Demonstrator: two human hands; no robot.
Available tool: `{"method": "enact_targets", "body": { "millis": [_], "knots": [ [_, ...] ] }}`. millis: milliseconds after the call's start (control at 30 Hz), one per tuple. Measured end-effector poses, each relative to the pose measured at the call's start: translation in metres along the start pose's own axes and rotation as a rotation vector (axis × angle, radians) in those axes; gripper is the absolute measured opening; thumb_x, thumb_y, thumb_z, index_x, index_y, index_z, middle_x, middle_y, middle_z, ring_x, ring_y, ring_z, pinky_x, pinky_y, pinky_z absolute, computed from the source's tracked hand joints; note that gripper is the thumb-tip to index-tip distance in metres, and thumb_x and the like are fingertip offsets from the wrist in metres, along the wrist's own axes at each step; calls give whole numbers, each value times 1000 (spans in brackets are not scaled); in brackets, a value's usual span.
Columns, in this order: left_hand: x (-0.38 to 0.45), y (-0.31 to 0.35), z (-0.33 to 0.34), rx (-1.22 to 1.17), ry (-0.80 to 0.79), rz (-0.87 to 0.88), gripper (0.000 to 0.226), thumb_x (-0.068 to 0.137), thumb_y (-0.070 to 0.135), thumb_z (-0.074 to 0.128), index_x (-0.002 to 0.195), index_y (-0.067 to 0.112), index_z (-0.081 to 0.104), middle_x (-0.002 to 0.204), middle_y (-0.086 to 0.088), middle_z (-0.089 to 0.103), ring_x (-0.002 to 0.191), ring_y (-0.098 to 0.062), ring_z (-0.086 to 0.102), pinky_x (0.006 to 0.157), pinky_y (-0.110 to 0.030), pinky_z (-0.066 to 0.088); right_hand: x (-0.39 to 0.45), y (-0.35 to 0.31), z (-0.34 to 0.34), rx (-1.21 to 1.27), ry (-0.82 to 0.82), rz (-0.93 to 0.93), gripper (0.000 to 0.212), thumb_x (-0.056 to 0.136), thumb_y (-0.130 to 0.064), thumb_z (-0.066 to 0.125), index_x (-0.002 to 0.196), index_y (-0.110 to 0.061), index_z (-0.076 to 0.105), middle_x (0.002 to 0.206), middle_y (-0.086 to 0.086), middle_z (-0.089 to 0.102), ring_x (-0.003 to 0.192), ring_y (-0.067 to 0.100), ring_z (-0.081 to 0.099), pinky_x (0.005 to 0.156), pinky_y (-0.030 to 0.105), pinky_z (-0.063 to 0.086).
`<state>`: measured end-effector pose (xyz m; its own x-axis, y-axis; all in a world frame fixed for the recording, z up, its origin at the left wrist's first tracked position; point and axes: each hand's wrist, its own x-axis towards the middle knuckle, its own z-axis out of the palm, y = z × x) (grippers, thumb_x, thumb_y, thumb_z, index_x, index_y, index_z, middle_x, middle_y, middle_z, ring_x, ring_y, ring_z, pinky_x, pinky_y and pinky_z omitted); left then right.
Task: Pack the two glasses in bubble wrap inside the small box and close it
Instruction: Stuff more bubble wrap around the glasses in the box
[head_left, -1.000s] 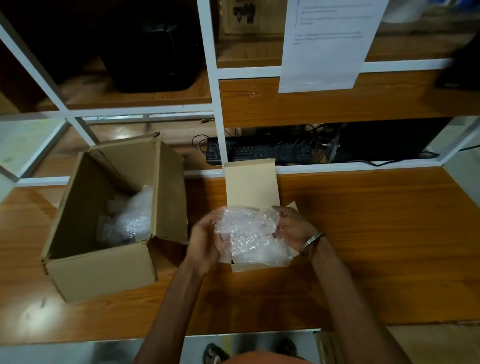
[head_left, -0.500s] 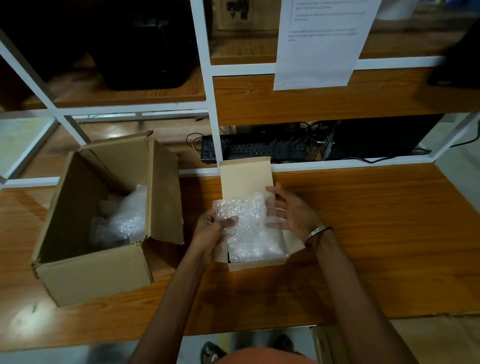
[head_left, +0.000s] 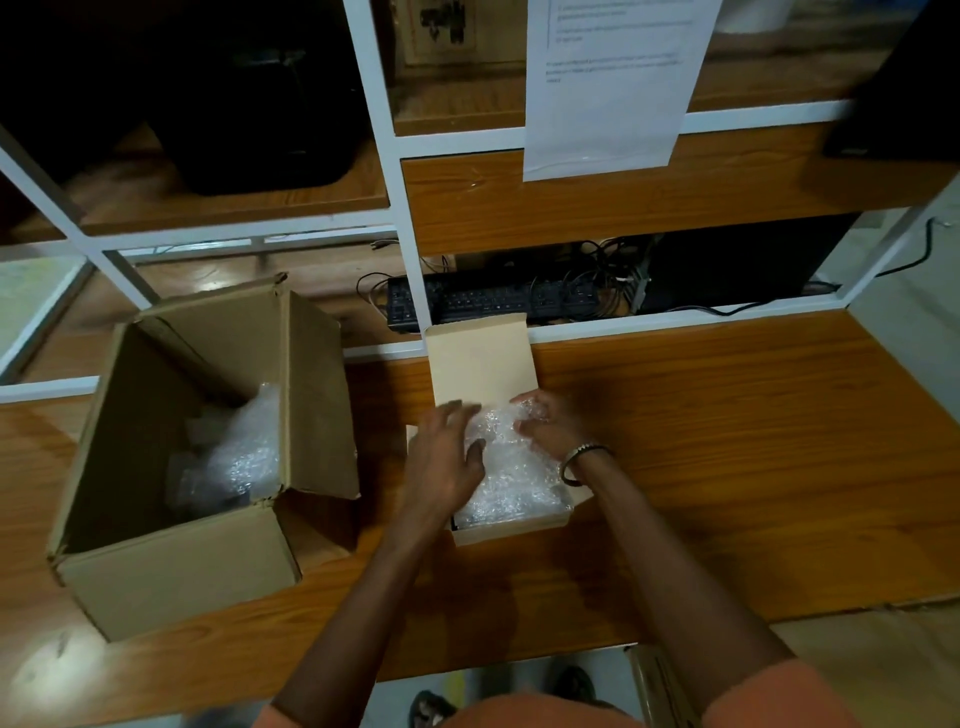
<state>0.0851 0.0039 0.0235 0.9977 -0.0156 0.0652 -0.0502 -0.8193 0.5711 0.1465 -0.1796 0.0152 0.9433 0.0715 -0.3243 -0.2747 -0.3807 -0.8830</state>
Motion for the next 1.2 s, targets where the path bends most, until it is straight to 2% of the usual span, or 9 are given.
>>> {"method": "enact_targets", "body": {
  "millis": [200,333,433,567,667,767,933,1067,1200],
  "knots": [
    [-14,-21,38,310,-266,79,57,108,33,42,162,16,34,170,-14,29,159,-30,19,130,-49,16,0,13,12,-432,89,-104,57,80,-21,87,133,-20,64,138,0,58,118,20,60,93,27,50],
    [-19,-36,50,396,-269,102,63,106,43,20,157,14,43,166,-16,38,158,-32,26,130,-53,13,-20,16,20,-657,201,-338,47,90,-24,77,135,-22,65,149,-1,48,131,21,51,105,34,50],
    [-15,-42,55,434,-306,175,75,101,47,11,155,9,45,165,-17,39,157,-33,28,130,-57,12,-27,21,29,-810,25,-464,46,93,-33,69,137,-25,63,149,-2,48,138,20,42,113,41,42],
    [-10,-39,44,433,-359,204,74,103,51,15,158,8,40,167,-16,36,158,-29,25,128,-56,-3,-22,29,29,-1103,-187,-356,61,101,-37,54,156,-18,35,162,8,33,150,27,28,122,42,25],
    [-5,-30,30,388,-383,192,67,108,50,20,152,11,51,161,-12,47,156,-25,30,127,-56,-6,-16,29,26,-1076,-269,-227,67,106,-39,43,163,-18,15,169,14,13,156,32,12,125,43,18],
    [8,-35,26,378,-382,193,47,113,40,28,133,16,63,143,-6,62,140,-27,50,121,-47,13,-3,26,23,-963,-370,-109,71,107,-43,42,165,-18,9,171,12,1,158,29,3,126,40,14],
    [22,-43,35,401,-384,138,50,107,35,49,153,13,45,158,-10,49,145,-29,45,122,-45,22,12,14,16,-895,-506,-9,75,107,-48,41,165,-14,7,172,8,-3,159,22,-1,125,34,9],
    [23,-51,45,421,-337,150,50,105,41,44,147,17,54,154,-11,48,146,-30,41,123,-48,20,17,16,17,-863,-464,24,72,105,-60,32,163,-19,20,171,10,2,157,27,7,125,40,15],
    [16,-59,55,446,-312,163,68,103,49,16,153,16,48,156,-12,47,148,-29,39,127,-54,13,14,30,30,-986,-261,-75,48,105,-35,44,150,-17,45,156,18,27,142,39,33,116,44,34]
  ]
}}
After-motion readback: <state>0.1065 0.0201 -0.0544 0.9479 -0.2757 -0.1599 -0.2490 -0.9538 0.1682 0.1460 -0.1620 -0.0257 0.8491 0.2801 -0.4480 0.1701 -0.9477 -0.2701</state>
